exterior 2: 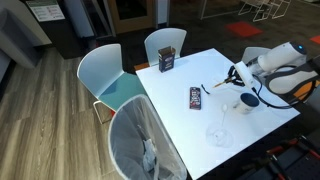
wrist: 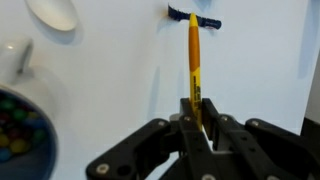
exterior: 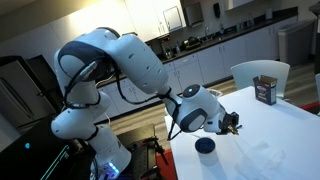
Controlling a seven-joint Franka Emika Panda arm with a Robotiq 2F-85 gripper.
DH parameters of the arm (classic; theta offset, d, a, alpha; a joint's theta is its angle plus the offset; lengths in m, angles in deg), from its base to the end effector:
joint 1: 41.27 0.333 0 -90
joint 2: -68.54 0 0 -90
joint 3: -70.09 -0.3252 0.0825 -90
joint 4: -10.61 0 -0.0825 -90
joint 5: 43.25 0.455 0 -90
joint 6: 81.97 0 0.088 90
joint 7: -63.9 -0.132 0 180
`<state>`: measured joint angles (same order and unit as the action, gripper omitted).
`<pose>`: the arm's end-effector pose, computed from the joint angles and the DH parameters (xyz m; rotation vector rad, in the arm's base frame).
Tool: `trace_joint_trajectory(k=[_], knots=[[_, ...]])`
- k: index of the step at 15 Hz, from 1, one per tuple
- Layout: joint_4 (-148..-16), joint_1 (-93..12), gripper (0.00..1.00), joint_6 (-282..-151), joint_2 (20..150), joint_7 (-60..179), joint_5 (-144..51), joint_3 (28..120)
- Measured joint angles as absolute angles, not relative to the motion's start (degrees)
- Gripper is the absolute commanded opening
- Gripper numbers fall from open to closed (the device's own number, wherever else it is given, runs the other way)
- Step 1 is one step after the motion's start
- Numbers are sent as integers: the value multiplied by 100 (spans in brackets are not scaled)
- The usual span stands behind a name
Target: Pick up the pen from the cup and put it on the table
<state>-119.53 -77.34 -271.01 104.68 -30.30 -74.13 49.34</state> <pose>0.5785 -0.0804 0.0690 -2.0009 1.8092 -0.3691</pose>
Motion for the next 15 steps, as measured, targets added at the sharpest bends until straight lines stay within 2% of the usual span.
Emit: trace_joint_trajectory(k=[3,6,12,15], knots=[[-11346,-8797,4,-26522,11057,-2664,-7504,4099],[-10942,-9334,4,-25947,11434,-2046,-7149,3612],[-10476,-8951,4,-24891,11510,696,-4173,3555],[-10078,-8328,4,-23982,11464,1495,-3130,4058]])
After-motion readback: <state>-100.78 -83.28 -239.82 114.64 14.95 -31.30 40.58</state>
